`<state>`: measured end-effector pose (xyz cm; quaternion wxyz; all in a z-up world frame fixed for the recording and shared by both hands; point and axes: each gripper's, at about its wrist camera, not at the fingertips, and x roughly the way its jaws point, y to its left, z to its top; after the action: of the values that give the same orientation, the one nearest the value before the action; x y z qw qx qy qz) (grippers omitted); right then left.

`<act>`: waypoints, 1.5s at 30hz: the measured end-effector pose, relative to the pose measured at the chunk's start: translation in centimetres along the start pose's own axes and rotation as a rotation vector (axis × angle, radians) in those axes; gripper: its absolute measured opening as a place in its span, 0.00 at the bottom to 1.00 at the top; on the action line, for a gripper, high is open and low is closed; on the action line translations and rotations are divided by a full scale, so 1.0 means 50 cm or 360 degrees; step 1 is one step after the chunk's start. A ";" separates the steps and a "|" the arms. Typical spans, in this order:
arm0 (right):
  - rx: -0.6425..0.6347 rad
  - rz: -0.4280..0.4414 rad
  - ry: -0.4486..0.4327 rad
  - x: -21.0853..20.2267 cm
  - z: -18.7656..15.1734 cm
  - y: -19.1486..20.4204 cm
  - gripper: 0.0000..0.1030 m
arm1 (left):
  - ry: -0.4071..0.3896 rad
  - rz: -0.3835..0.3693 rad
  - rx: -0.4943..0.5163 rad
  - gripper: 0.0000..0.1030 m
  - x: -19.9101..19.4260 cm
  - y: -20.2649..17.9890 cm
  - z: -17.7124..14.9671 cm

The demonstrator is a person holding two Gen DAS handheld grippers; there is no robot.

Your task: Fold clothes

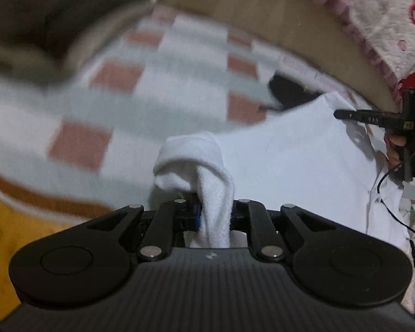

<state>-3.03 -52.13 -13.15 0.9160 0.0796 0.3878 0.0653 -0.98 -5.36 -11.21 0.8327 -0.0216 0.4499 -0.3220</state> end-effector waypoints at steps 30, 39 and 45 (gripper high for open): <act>0.0766 -0.0234 -0.0089 -0.162 -0.025 -0.044 0.58 | -0.0046 0.0127 0.0166 0.49 0.106 -0.003 0.101; 0.0687 -0.0356 -0.0003 -0.157 -0.053 -0.045 0.03 | 0.0044 0.0073 0.0256 0.54 0.096 -0.027 0.039; 0.0725 -0.0296 -0.0063 -0.161 -0.055 -0.044 0.28 | 0.0030 0.0069 0.0314 0.54 0.093 -0.037 0.020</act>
<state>-10.47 -55.50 -9.83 0.8839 0.2493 0.3802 -0.1100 0.64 -9.67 -13.45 0.8333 0.0731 0.4242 -0.3469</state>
